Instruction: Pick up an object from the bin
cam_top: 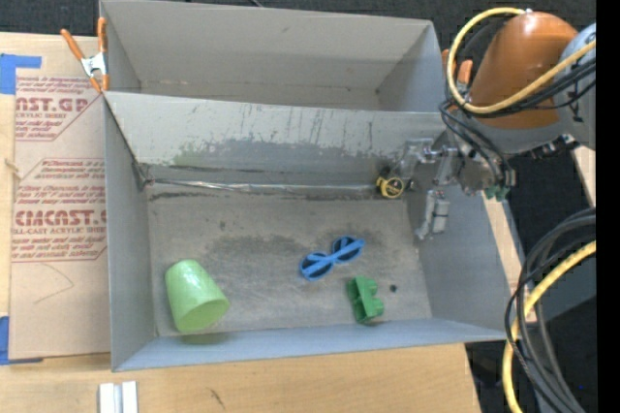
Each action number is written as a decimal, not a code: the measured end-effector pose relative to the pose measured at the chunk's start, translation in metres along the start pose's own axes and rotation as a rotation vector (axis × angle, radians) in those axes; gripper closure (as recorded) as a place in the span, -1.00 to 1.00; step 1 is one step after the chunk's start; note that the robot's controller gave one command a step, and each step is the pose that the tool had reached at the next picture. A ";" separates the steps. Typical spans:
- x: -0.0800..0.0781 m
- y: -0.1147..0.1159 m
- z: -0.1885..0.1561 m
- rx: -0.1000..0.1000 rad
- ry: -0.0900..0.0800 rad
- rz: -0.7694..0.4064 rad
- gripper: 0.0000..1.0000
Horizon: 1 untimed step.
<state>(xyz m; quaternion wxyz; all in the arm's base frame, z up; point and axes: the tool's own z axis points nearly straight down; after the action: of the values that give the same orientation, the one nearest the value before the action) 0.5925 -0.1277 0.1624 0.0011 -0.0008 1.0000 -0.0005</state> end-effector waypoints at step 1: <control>0.019 0.063 0.096 -0.006 0.009 0.044 -1.00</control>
Offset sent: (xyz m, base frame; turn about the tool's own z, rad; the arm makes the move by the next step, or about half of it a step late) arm -0.0169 0.0573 -0.0910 0.0490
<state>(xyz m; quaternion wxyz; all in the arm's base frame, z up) 0.5733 -0.0652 0.0661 -0.0035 0.0214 0.9998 0.0023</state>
